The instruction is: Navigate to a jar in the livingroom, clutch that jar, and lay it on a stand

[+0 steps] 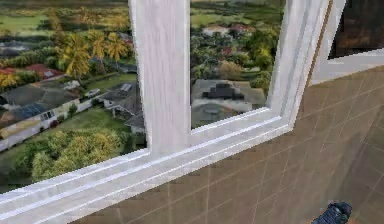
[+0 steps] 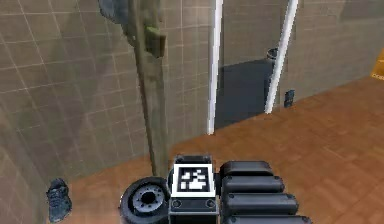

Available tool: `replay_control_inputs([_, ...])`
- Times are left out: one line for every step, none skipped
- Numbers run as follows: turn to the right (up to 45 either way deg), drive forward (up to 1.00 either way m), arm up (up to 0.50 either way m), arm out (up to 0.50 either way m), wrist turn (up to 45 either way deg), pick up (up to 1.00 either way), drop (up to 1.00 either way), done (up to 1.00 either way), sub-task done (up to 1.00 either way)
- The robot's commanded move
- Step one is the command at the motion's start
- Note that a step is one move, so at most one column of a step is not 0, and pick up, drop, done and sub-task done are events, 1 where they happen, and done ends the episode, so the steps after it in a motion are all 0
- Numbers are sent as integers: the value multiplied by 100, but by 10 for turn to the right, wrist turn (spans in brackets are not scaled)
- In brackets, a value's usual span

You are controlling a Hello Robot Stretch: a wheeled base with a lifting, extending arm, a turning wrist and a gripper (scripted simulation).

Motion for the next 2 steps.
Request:
replay_control_inputs([450, 0, 0, 0, 0, 0, 0, 0, 0])
replay_control_inputs([450, 0, 0, 0, 0, 0, 0, 0, 0])
